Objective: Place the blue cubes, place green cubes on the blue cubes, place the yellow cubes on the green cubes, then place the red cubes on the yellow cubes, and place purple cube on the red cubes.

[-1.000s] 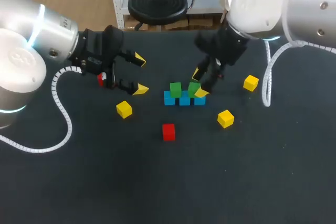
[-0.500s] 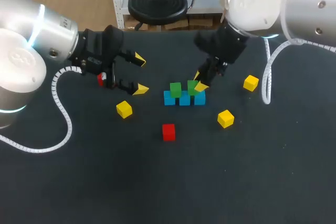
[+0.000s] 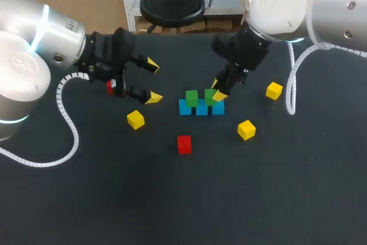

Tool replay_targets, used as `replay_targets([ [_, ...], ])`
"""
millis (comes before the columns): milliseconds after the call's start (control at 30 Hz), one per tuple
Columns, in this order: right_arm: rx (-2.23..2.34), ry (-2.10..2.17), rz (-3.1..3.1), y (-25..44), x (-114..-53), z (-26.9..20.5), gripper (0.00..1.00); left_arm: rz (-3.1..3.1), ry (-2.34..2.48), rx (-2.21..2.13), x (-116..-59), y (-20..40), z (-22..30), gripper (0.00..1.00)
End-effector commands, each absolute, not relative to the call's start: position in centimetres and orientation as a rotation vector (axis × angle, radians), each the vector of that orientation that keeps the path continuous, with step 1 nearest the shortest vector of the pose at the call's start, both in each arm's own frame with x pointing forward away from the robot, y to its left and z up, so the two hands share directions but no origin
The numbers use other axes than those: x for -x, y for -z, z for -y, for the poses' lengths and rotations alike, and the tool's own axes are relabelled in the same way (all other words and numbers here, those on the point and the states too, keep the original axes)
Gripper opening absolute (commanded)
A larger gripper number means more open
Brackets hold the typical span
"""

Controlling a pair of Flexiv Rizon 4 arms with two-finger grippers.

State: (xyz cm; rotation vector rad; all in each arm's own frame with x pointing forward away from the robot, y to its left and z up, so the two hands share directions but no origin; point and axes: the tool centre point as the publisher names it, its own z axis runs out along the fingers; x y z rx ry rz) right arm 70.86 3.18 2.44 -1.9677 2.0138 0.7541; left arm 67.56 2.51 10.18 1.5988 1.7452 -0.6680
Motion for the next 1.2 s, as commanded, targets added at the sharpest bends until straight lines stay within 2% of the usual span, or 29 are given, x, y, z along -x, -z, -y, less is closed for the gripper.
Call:
replay_targets([
  [33, 1.98, -0.749, -2.005, -2.5, -70.92, -3.27, 0.0, -1.737, 0.669, -1.596, -67.45, -10.08, -2.63, 1.0],
  [1200, 2.059, -0.703, -1.95, -2.76, -70.18, -3.27, 0.0, -1.737, 0.669, -1.596, -67.45, -10.08, -2.63, 1.0],
])
